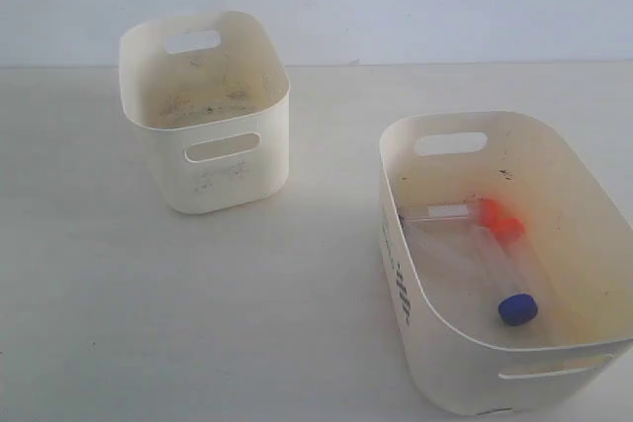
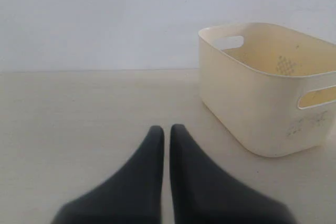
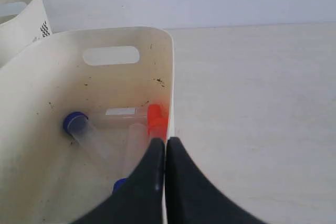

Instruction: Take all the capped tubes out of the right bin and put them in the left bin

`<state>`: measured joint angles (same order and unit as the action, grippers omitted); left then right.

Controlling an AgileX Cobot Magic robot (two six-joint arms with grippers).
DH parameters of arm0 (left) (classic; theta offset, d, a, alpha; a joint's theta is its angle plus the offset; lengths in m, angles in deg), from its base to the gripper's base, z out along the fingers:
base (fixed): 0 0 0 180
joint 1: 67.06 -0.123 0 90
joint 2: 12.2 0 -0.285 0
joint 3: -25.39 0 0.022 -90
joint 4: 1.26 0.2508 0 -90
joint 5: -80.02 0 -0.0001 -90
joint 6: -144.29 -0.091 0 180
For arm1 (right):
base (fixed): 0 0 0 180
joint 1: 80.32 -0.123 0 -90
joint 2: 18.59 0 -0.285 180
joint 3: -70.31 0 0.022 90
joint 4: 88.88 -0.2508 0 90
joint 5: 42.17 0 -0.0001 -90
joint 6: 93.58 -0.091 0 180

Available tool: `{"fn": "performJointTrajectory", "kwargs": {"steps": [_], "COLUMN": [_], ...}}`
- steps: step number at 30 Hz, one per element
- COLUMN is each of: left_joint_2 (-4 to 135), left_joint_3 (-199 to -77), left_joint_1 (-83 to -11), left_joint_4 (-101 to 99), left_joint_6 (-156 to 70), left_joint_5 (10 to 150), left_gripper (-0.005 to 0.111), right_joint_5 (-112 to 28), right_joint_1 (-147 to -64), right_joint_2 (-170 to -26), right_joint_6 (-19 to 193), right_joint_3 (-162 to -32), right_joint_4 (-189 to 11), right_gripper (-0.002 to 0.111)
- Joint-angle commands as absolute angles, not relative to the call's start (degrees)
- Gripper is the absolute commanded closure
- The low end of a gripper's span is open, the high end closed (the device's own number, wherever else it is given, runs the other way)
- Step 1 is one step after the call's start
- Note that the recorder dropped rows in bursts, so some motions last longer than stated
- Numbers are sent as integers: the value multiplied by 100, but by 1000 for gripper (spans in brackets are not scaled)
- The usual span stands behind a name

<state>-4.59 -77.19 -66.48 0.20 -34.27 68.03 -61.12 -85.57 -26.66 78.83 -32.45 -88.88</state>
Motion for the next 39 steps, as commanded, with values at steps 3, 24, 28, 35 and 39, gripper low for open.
{"fn": "performJointTrajectory", "kwargs": {"steps": [3, 24, 28, 35, 39], "left_joint_2": [-441, -441, -441, -441, -441], "left_joint_3": [-7740, -7740, -7740, -7740, -7740], "left_joint_1": [-6650, -6650, -6650, -6650, -6650], "left_joint_4": [-17, -17, -17, -17, -17], "left_joint_6": [-3371, -3371, -3371, -3371, -3371], "left_joint_5": [6842, 6842, 6842, 6842, 6842], "left_gripper": [102, 102, 102, 102, 102], "right_joint_5": [-6064, -405, -2236, -6852, -8156], "right_joint_1": [-8545, -8545, -8545, -8545, -8545], "right_joint_2": [-2638, -2638, -2877, -4775, -5678], "right_joint_6": [7991, 8832, 9961, 10742, 10366], "right_joint_3": [-3248, -3248, -4254, -6122, -6713], "right_joint_4": [-8840, -9552, -11153, -11171, -11259], "right_gripper": [108, 108, 108, 108, 108]}}
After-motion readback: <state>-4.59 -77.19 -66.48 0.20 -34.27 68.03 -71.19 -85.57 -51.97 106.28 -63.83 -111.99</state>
